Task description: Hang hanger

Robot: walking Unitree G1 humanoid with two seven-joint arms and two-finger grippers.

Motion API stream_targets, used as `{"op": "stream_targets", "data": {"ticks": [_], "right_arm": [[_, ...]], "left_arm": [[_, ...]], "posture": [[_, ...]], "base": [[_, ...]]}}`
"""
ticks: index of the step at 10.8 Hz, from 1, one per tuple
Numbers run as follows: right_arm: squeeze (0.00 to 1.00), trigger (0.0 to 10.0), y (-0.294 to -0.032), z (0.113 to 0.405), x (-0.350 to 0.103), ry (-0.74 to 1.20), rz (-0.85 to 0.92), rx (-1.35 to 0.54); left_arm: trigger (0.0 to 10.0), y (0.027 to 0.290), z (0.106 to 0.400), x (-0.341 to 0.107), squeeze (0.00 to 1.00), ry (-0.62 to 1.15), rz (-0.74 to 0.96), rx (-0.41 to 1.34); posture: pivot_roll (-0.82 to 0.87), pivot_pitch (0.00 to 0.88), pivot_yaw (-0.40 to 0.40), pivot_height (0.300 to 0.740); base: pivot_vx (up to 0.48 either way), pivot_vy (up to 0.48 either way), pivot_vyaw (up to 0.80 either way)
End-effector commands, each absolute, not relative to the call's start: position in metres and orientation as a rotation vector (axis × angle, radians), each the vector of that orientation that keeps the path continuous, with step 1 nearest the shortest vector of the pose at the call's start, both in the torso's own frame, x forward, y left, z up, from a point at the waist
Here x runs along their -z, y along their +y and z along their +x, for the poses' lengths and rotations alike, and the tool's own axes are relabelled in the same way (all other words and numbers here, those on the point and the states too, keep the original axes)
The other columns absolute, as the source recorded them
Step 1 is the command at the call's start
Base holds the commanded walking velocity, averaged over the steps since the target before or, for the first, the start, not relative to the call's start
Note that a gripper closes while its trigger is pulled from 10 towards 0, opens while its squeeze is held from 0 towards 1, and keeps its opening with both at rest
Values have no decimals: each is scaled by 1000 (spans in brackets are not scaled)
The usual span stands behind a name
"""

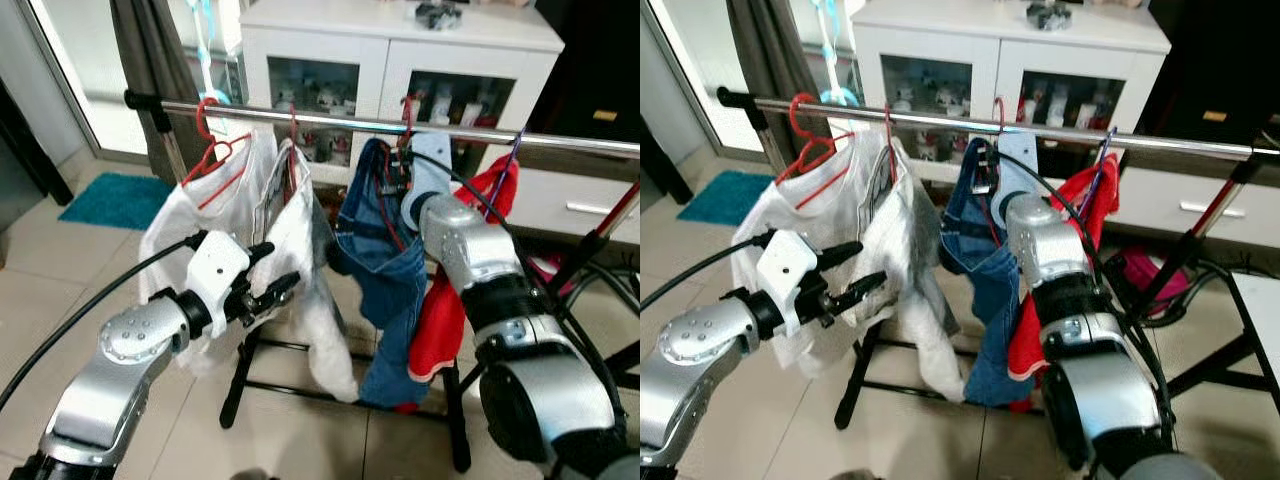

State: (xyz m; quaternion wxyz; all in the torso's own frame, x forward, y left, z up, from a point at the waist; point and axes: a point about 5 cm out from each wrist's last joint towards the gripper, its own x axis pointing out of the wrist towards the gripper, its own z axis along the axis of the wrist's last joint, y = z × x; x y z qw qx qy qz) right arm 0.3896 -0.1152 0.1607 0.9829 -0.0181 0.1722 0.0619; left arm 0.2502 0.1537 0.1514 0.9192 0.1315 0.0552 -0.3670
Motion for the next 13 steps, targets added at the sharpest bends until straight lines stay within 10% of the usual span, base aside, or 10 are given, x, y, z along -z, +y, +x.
{"op": "stream_targets", "data": {"ticks": [1,7,9,13], "right_arm": [[0,10000,-121,394,-167,325,-33,-104],[0,10000,-125,391,-140,424,-43,-105],[929,10000,-128,391,-142,377,-40,-111],[1000,10000,-126,385,-163,182,37,-245]], "left_arm": [[10000,152,247,-153,0,109,276,773],[10000,151,246,-150,0,118,274,782],[10000,150,246,-150,0,113,279,774],[10000,147,250,-152,0,87,264,724]], "posture": [[60,0,-7,740],[56,0,-9,740],[56,0,-6,740],[63,0,-9,740]], "base": [[0,0,0],[0,0,0],[0,0,0],[0,0,0]]}}
